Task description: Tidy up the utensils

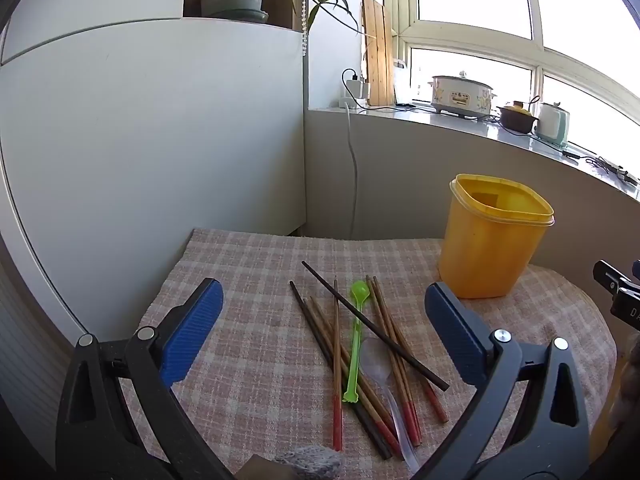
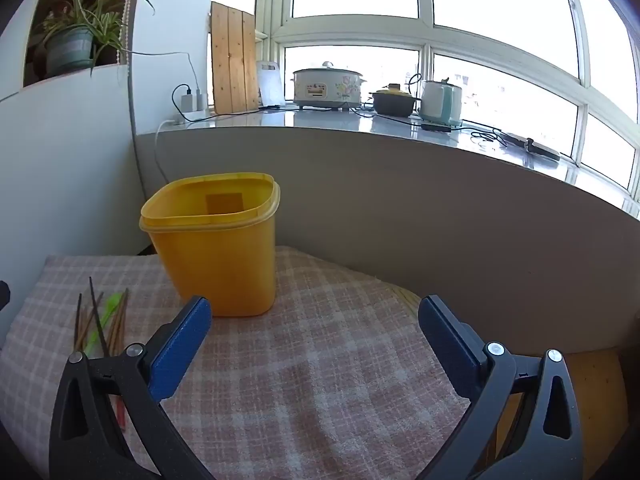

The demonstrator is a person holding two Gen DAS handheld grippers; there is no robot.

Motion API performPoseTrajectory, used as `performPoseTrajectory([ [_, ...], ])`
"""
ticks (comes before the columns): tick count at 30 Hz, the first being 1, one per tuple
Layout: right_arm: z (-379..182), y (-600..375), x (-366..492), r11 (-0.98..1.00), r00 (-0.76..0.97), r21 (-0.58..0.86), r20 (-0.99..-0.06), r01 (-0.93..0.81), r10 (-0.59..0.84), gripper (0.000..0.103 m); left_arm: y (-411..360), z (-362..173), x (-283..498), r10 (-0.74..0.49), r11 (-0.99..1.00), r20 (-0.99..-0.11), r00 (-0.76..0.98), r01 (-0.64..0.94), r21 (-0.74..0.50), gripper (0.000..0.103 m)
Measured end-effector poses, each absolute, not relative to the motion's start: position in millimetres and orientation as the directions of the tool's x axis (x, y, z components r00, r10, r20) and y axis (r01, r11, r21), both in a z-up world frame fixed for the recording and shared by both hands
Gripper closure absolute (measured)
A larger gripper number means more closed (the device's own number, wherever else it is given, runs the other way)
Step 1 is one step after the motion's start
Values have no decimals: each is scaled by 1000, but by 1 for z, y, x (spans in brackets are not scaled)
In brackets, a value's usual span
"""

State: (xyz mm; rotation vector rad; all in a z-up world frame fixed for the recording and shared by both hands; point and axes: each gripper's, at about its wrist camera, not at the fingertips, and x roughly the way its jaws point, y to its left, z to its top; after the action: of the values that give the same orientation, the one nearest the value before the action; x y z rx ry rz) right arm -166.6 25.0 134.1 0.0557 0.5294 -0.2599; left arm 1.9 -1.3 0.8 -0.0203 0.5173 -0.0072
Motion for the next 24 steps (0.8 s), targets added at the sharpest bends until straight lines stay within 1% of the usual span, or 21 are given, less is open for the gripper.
performPoseTrajectory([
  [3,133,23,-165,969,832,-10,-511,245,-216,1,-3,1,4,-14,1000,-495,869,7,-16,1],
  [4,132,22,-163,971,832,-10,-512,240,-211,1,0,-6,0,-10,1000,-492,870,2,-17,1],
  [5,134,13,-163,971,838,13,-508,238,-199,1,1,-7,1,-10,1000,-492,870,1,-18,1],
  [9,137,29,-167,968,842,-45,-485,246,-236,1,0,-7,0,-9,1000,-490,872,1,-16,1],
  [24,135,30,-166,969,841,-44,-489,242,-232,1,0,-7,-1,-5,1000,-486,874,-7,-23,1],
])
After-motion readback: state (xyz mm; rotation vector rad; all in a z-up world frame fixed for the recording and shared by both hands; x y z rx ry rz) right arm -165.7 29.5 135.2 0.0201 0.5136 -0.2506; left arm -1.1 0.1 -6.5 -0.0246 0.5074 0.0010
